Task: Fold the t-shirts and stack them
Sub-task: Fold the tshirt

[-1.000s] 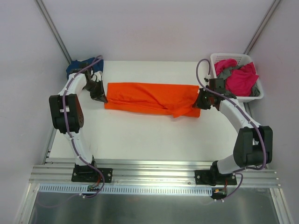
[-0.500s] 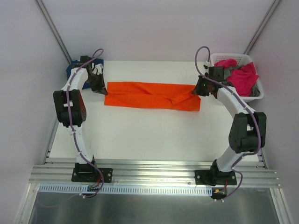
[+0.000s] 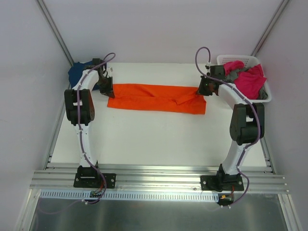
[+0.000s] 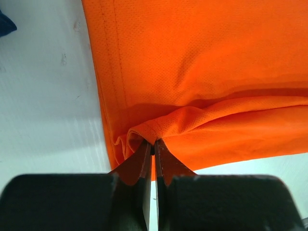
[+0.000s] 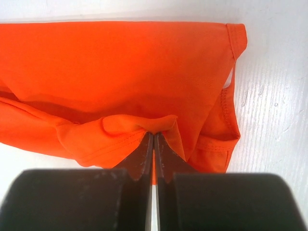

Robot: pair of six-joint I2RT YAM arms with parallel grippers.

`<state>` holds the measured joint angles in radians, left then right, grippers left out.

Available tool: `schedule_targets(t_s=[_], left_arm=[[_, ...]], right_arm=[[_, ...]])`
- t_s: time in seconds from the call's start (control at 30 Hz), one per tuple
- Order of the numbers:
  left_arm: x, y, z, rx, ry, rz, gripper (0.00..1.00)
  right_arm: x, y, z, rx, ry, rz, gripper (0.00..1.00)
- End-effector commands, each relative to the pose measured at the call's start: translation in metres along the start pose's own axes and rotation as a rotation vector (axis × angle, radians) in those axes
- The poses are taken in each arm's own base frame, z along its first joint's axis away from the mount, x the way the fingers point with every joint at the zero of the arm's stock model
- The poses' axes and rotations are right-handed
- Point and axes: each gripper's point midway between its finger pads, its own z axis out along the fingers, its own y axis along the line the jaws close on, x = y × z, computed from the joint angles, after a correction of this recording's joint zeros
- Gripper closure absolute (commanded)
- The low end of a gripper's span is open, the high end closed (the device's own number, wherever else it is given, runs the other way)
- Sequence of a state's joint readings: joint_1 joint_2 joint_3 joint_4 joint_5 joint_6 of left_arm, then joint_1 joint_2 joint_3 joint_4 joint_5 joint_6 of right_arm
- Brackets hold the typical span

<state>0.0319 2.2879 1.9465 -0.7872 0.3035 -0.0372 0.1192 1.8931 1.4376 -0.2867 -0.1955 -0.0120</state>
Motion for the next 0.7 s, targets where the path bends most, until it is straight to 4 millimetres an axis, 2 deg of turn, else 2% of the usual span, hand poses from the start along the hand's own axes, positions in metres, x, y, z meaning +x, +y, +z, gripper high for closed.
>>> schedule_targets(t_s=[0.0,0.23,0.47,0.67], left_arm=[[-0.017,0.005,-0.009,-0.044,-0.051,0.022,1.0],[-0.024,0.008,-0.022,-0.082,-0.09,0.009,1.0],[-0.029,0.017,-0.018,-0.121,-0.098,-0.004,1.0],[-0.037,0.011,-0.034,-0.123,-0.141,0.001,1.0]], right_arm=[[-0.027,0.002,-0.004,-0.002,-0.076,-0.034,0.99],[-0.03,0.0,-0.005,0.015,-0.085,-0.036,0.99],[-0.036,0.0,0.0,0.014,-0.09,-0.043,0.99],[-0.045,0.003,-0.002,0.007,-0.113,-0.041,0.99]])
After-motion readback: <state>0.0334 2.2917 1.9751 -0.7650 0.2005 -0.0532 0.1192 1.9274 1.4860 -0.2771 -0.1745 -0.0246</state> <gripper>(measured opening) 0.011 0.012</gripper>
